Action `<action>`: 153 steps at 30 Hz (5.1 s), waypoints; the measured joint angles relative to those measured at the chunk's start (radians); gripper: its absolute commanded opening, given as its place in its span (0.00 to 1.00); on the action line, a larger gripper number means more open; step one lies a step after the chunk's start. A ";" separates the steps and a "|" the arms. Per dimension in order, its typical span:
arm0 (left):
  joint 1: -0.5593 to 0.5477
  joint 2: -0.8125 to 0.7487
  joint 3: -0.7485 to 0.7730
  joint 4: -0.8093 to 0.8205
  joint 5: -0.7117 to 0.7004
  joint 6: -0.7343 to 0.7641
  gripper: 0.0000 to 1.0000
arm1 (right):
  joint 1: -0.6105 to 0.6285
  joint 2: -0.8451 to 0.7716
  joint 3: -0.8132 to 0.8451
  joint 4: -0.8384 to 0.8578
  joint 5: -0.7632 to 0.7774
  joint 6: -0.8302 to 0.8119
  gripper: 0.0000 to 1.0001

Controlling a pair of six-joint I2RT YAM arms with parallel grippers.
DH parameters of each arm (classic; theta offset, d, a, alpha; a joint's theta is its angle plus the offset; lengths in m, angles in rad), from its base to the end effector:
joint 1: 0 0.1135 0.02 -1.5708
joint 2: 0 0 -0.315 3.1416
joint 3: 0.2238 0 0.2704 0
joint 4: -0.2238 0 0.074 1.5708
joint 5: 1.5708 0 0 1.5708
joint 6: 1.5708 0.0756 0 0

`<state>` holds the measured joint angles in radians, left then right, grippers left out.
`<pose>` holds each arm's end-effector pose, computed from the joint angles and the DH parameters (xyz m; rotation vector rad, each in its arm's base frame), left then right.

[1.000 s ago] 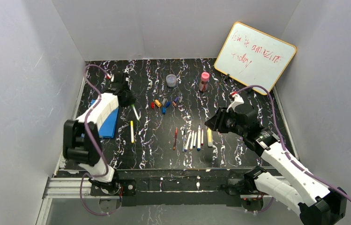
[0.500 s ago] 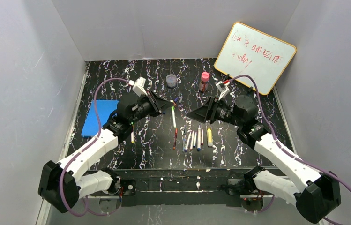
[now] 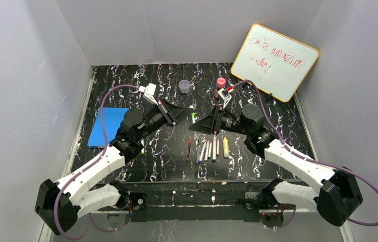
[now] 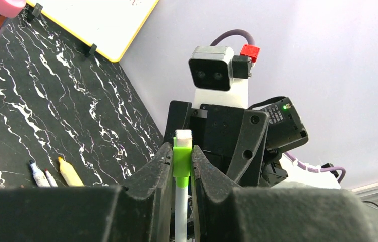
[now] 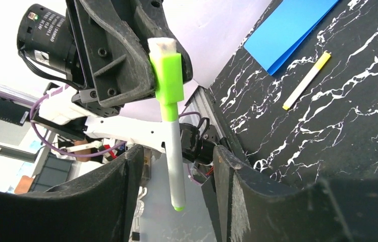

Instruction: Open the pen caps

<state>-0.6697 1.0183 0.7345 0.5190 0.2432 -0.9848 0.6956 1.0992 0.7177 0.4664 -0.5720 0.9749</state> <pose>0.1987 -0.1806 0.3998 -0.0058 1.5227 -1.5289 0.1895 0.2115 0.3633 -0.3015 1.7543 1.7030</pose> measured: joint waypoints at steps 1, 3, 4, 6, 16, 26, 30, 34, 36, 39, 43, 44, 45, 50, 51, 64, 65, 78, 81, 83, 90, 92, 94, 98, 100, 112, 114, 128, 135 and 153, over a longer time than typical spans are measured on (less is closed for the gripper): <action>-0.002 -0.004 -0.005 0.003 0.000 0.000 0.00 | 0.004 0.003 0.000 0.006 0.001 0.006 0.53; -0.002 -0.012 -0.012 0.003 0.000 0.000 0.00 | 0.006 0.004 0.000 0.018 0.005 0.016 0.42; -0.002 -0.015 -0.013 0.004 0.000 0.000 0.00 | 0.006 0.006 0.000 0.031 0.007 0.022 0.34; -0.003 -0.024 -0.018 0.005 0.000 0.000 0.00 | 0.006 0.014 0.000 0.059 0.008 0.035 0.14; -0.004 -0.049 -0.021 -0.002 0.030 -0.003 0.38 | 0.013 0.027 0.034 0.022 -0.028 -0.021 0.01; -0.005 -0.012 0.001 -0.004 0.129 -0.005 0.19 | 0.013 0.004 0.059 -0.052 -0.069 -0.097 0.01; -0.005 -0.012 0.002 -0.005 0.136 -0.004 0.01 | 0.013 -0.005 0.059 -0.056 -0.078 -0.112 0.01; -0.005 -0.012 0.003 -0.012 0.140 0.000 0.00 | 0.013 -0.010 0.060 -0.069 -0.079 -0.118 0.33; -0.006 -0.013 0.003 -0.016 0.139 0.005 0.00 | 0.013 -0.013 0.059 -0.075 -0.075 -0.110 0.47; -0.006 -0.021 0.003 -0.019 0.139 0.006 0.00 | 0.014 -0.016 0.056 -0.064 -0.066 -0.084 0.54; -0.006 -0.039 0.003 -0.019 0.140 0.008 0.00 | 0.014 -0.021 0.032 0.031 -0.059 -0.014 0.54; -0.006 -0.041 0.003 -0.019 0.140 0.008 0.00 | 0.014 -0.018 0.028 0.057 -0.059 0.005 0.53; -0.006 -0.045 0.003 -0.019 0.140 0.009 0.00 | 0.014 -0.013 0.025 0.084 -0.060 0.024 0.52; -0.006 -0.064 0.003 -0.026 0.140 0.014 0.00 | 0.014 0.035 0.024 0.190 -0.064 0.107 0.48; -0.006 -0.068 0.003 -0.027 0.139 0.016 0.00 | 0.014 0.045 0.024 0.206 -0.066 0.122 0.46; -0.007 -0.081 0.003 -0.048 0.138 0.032 0.00 | 0.022 0.119 0.024 0.322 -0.124 0.214 0.34; -0.006 -0.081 0.003 -0.048 0.138 0.032 0.00 | 0.026 0.126 0.024 0.331 -0.128 0.220 0.32; -0.040 -0.095 0.039 -0.163 0.049 0.050 0.00 | 0.054 0.059 -0.039 0.311 -0.058 0.140 0.01; -0.051 -0.092 0.101 -0.246 -0.087 0.098 0.00 | 0.067 -0.060 -0.110 0.188 0.006 0.087 0.01; -0.021 -0.090 0.151 -0.251 -0.188 0.121 0.00 | 0.067 -0.156 -0.178 0.108 0.044 0.067 0.01; -0.004 -0.014 0.258 -0.183 -0.338 0.145 0.00 | 0.078 -0.344 -0.217 -0.264 0.267 -0.017 0.01; -0.004 0.028 0.266 -0.212 -0.340 0.167 0.00 | 0.079 -0.331 -0.134 -0.447 0.396 -0.084 0.01; -0.004 0.056 0.266 -0.287 -0.344 0.197 0.00 | 0.079 -0.283 -0.033 -0.604 0.552 -0.159 0.01; -0.004 0.037 0.207 -0.420 -0.365 0.261 0.00 | 0.072 -0.180 0.048 -0.777 0.774 -0.283 0.01; -0.004 -0.006 0.137 -0.483 -0.378 0.286 0.00 | 0.066 -0.114 0.047 -0.829 0.827 -0.326 0.01; -0.004 -0.180 -0.114 -0.704 -0.413 0.330 0.00 | 0.032 0.127 0.005 -0.811 0.831 -0.401 0.01; -0.004 -0.180 -0.119 -0.709 -0.412 0.330 0.00 | 0.032 0.156 0.005 -0.788 0.821 -0.397 0.03; -0.004 -0.184 -0.124 -0.714 -0.413 0.339 0.00 | 0.024 0.302 0.006 -0.707 0.843 -0.350 0.17; -0.004 -0.184 -0.134 -0.718 -0.413 0.344 0.00 | 0.024 0.316 0.006 -0.698 0.855 -0.344 0.27; -0.004 -0.133 -0.123 -0.723 -0.451 0.356 0.00 | 0.024 0.199 0.025 -0.716 0.826 -0.327 0.37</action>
<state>-0.6739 0.8852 0.6113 -0.2035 -0.2073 -0.6289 0.7193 1.2984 0.7425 -0.2501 0.2539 0.6483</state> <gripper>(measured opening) 0.132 0.352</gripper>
